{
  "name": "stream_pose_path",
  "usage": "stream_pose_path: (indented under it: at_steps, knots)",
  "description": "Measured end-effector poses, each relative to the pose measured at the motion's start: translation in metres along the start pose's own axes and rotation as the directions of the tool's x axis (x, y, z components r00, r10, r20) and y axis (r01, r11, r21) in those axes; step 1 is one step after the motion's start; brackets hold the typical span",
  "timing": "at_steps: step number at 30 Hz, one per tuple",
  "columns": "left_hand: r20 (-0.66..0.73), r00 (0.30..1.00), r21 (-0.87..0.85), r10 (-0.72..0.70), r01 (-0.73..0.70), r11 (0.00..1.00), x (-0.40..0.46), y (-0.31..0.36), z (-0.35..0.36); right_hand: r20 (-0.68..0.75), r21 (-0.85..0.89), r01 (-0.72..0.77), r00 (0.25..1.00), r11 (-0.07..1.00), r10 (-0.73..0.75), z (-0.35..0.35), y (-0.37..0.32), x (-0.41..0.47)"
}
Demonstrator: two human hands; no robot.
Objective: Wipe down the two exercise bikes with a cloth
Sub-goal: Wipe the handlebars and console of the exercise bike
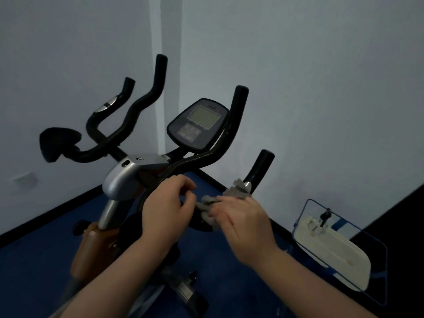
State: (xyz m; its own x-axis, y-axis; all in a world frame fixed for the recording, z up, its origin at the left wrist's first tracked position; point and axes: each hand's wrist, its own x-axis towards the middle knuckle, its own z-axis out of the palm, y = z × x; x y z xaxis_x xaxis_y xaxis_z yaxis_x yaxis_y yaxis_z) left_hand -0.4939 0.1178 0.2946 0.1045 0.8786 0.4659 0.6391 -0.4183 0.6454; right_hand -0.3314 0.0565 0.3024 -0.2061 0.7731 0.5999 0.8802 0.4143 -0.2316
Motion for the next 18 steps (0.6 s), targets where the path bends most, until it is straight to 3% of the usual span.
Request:
stream_pose_path:
  at_steps: [3, 7, 11, 14, 18]
  knots:
    - [-0.104, 0.994, -0.064, 0.019, -0.026, 0.998, -0.003, 0.001, -0.003, 0.205, -0.090, -0.093, 0.973, 0.992, 0.109, -0.017, 0.006, 0.024]
    - [-0.201, 0.980, -0.035, 0.001, -0.008, 0.999, -0.005, 0.001, -0.002, 0.433, -0.202, 0.122, 0.901, 0.972, -0.023, 0.002, 0.002, 0.013]
    - [-0.300, 0.954, 0.096, 0.002, 0.028, 0.995, -0.010, -0.007, -0.008, 0.587, -0.353, 0.259, 0.809, 0.899, -0.003, 0.031, -0.021, 0.030]
    - [-0.388, 0.918, 0.178, -0.085, 0.165, 0.970, -0.024, -0.022, -0.015, 0.669, -0.286, 0.246, 0.743, 0.926, 0.009, 0.039, -0.024, 0.053]
    - [-0.432, 0.879, 0.166, -0.201, 0.297, 0.940, -0.027, -0.030, -0.017, 0.595, -0.258, 0.197, 0.804, 0.946, -0.005, 0.042, -0.013, 0.030]
